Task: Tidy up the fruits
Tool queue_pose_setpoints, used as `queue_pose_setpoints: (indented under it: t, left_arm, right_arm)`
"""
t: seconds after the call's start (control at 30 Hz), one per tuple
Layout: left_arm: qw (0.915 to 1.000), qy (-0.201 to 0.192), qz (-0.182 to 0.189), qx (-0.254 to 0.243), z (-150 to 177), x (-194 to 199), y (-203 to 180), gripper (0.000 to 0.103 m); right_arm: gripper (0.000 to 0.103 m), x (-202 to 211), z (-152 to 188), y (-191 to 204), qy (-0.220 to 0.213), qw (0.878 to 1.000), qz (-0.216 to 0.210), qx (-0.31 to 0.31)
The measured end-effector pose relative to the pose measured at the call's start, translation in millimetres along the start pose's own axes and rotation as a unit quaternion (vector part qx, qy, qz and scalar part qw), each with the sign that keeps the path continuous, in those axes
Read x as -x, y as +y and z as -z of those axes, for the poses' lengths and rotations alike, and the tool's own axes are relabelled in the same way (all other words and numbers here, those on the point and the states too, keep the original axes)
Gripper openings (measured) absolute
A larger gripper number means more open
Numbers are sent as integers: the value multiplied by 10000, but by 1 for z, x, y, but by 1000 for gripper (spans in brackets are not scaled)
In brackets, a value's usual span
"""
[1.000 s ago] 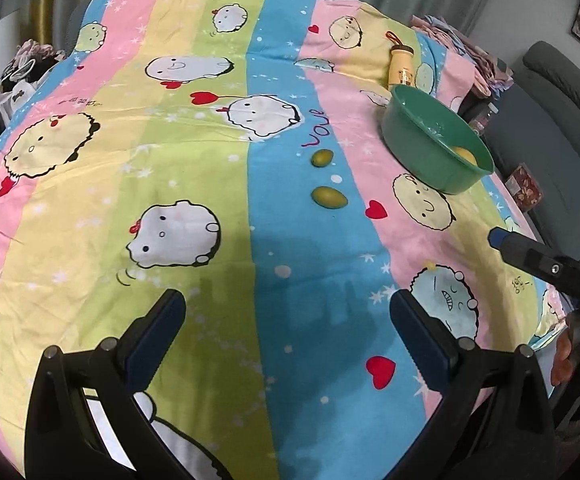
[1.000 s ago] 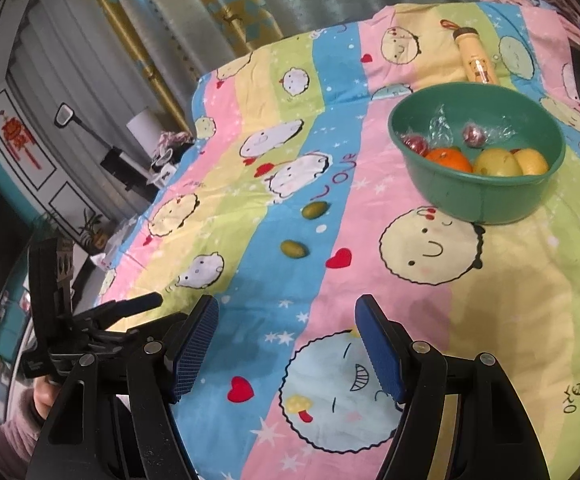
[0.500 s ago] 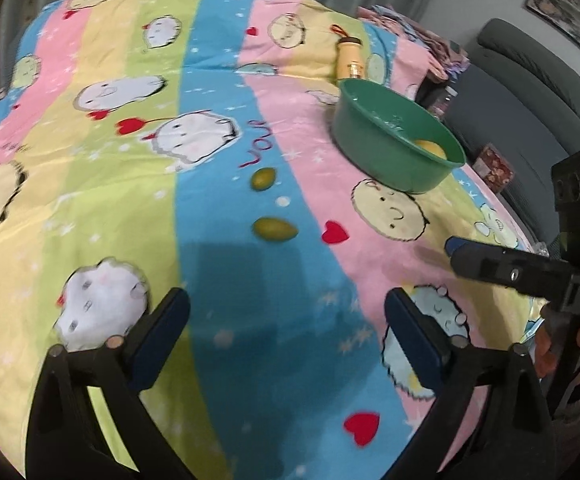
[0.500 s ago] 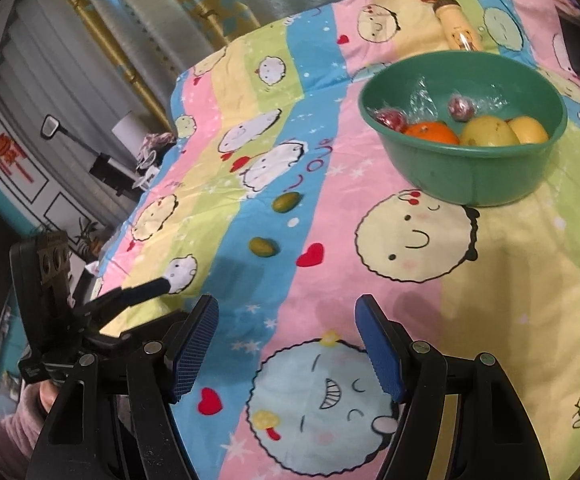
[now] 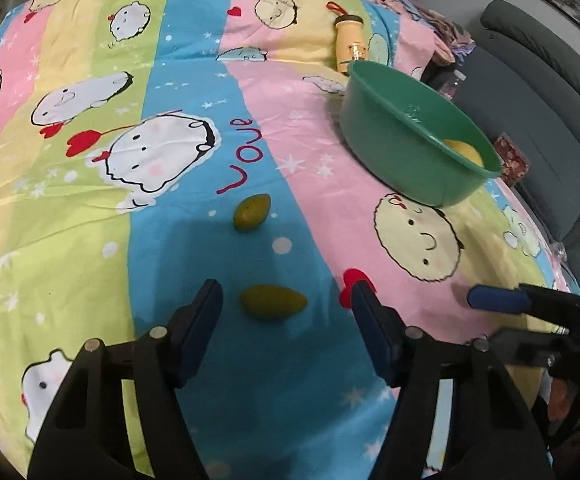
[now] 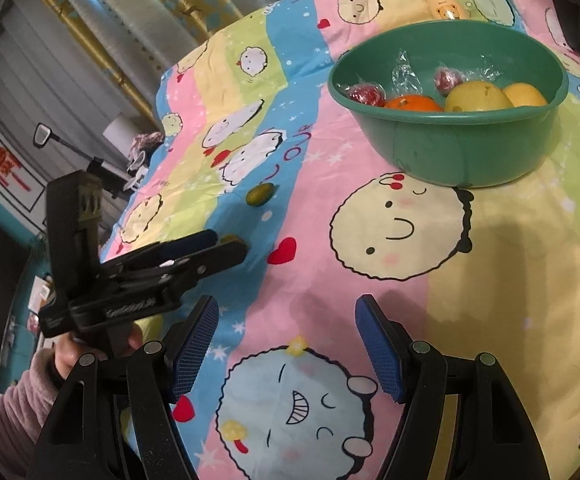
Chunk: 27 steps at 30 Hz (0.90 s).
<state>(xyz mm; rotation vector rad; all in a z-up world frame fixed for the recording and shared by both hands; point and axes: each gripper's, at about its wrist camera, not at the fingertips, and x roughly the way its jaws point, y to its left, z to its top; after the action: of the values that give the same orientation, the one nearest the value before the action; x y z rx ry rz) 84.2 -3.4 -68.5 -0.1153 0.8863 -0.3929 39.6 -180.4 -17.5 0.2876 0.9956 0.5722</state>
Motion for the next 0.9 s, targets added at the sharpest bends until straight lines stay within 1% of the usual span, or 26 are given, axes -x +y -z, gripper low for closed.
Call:
queue_pose_setpoints:
  t: [0.03, 0.1, 0.17, 0.23, 0.4, 0.5, 0.7, 0.9]
  left_arm:
    - [10000, 3, -53, -10, 0, -3, -1, 58]
    - [9999, 8, -165, -40, 0, -5, -2, 53]
    - [9995, -13, -322, -73, 0, -6, -4, 42]
    - [9988, -19, -479, -128, 0, -7, -3, 35]
    - [9990, -56, -443, -53, 4, -1, 2, 36]
    - [9992, -82, -382, 121, 8, 6, 6, 36]
    - [9981, -236, -341, 448, 21, 33, 20, 36]
    - [9962, -435, -316, 685, 35, 65, 36, 36]
  right_arm:
    - [71, -1, 0, -1, 7, 10000, -1, 3]
    - [71, -3, 1, -1, 27, 10000, -4, 15]
    - [71, -4, 1, -2, 35, 10000, -7, 17]
    - [71, -5, 1, -2, 40, 10000, -9, 34]
    - [71, -8, 0, 0, 53, 9999, 6, 102]
    - [71, -12, -3, 3, 67, 9998, 12, 162]
    - [71, -22, -13, 18, 43, 9994, 1, 339]
    - [71, -51, -34, 45, 63, 9972, 54, 741]
